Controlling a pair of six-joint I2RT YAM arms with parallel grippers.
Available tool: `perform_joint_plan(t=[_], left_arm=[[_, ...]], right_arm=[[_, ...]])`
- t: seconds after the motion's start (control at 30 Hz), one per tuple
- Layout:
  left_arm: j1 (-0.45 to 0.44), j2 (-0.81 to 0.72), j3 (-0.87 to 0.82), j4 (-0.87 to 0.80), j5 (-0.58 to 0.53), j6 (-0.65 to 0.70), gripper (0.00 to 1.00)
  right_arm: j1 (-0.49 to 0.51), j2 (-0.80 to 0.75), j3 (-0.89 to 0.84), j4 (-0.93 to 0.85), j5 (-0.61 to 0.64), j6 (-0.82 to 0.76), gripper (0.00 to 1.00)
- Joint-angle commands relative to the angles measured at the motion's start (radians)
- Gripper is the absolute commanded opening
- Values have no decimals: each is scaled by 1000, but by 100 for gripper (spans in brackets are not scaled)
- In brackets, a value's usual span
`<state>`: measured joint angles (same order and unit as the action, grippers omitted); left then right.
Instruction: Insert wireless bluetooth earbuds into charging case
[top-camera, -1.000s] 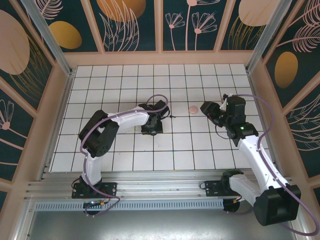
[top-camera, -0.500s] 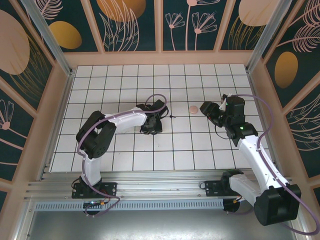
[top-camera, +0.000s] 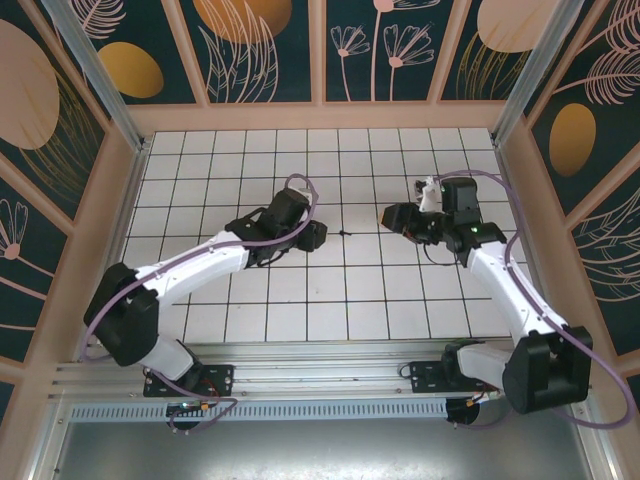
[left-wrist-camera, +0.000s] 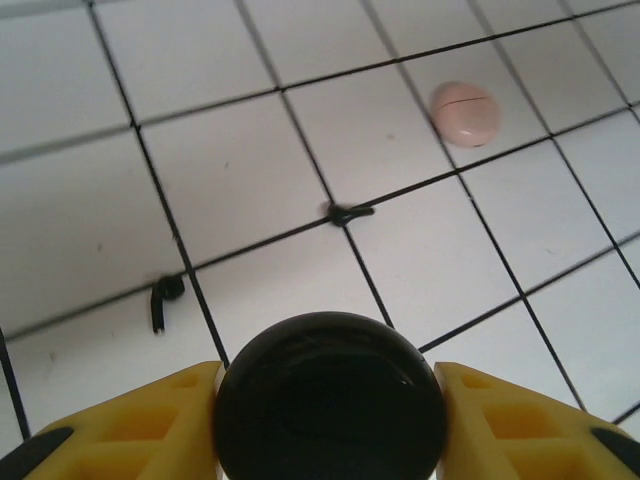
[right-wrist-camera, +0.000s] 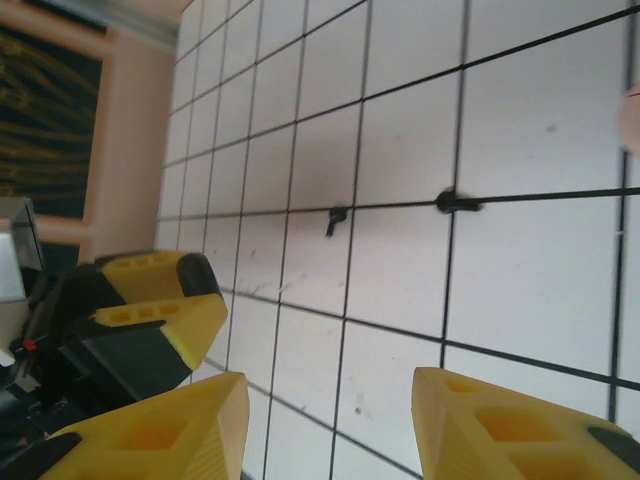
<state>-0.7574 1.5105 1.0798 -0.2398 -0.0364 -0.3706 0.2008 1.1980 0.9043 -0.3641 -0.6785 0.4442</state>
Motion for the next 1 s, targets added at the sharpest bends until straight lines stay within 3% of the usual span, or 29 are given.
perform_joint_plan(t=[0.0,0.33,0.5,0.97], left_arm=[[8,-60,-51,112,104,269,29],[9,-130,-132,233,299,642,29],[8,-164,-180,268,395,789,28],[6,-180,-183,275,414,807,28]], right_arm=[[11,46,66,-52,-117,-69,47],[44,125,147,-109,-238,-104,46],[124,140,147,-108,-239,-107,46],[250,167,138,-32,-230,-56,45]])
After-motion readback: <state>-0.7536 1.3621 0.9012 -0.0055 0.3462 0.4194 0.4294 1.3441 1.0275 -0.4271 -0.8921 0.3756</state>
